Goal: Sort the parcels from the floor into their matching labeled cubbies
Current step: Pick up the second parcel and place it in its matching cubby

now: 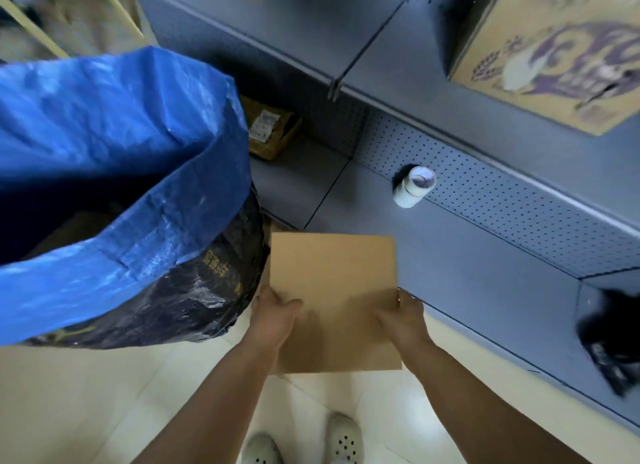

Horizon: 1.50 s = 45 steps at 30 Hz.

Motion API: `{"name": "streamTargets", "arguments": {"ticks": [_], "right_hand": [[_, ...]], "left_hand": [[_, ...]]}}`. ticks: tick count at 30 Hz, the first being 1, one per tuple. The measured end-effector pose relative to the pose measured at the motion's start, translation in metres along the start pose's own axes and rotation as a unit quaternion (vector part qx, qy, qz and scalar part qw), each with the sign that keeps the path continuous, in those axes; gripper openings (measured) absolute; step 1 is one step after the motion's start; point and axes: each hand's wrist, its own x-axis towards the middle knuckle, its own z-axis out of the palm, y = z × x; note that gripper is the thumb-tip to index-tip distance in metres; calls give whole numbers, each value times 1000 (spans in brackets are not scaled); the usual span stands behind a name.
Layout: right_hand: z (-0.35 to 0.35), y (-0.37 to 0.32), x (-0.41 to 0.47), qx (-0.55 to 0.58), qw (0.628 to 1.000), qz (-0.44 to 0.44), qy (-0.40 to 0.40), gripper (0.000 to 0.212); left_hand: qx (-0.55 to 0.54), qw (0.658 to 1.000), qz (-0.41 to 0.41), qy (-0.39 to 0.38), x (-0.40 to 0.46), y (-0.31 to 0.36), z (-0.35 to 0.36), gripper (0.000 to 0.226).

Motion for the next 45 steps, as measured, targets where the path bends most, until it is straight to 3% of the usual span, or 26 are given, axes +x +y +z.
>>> {"name": "streamTargets", "arguments": {"ticks": [3,10,13,20,22,26,30,36,41,45], "right_hand": [[-26,-21,-39,19,1000,-8,16,57],[-85,-61,-124,107,992,-46,40,54],[-112,-73,-160,151,986,-54,46,50],[-179,-91,-237,213,970,-82,83,34],[-199,-94,-255,231,964,-95,92,34],[-236,-93,-285,245,958,-108,104,38],[-269,-83,-311,264,947,-126,135,17],[-309,-60,-348,324,925,-141,137,33],[-334,-39,-376,363,906,-157,149,23],[-355,-22,-395,396,888,-162,166,32]], "left_hand": [[-40,999,34,-9,-44,32,-16,53],[-49,995,76,-31,-137,94,-55,40],[-46,995,81,-37,-173,116,-69,49],[-79,989,110,-55,-242,154,-86,46],[-67,988,122,-70,-260,166,-87,57],[-36,978,172,-113,-297,188,-83,53],[-6,969,199,-150,-330,211,-72,57],[28,951,242,-192,-374,227,-48,46],[59,940,269,-199,-407,232,-35,43],[37,946,255,-196,-437,234,-27,33]]}}
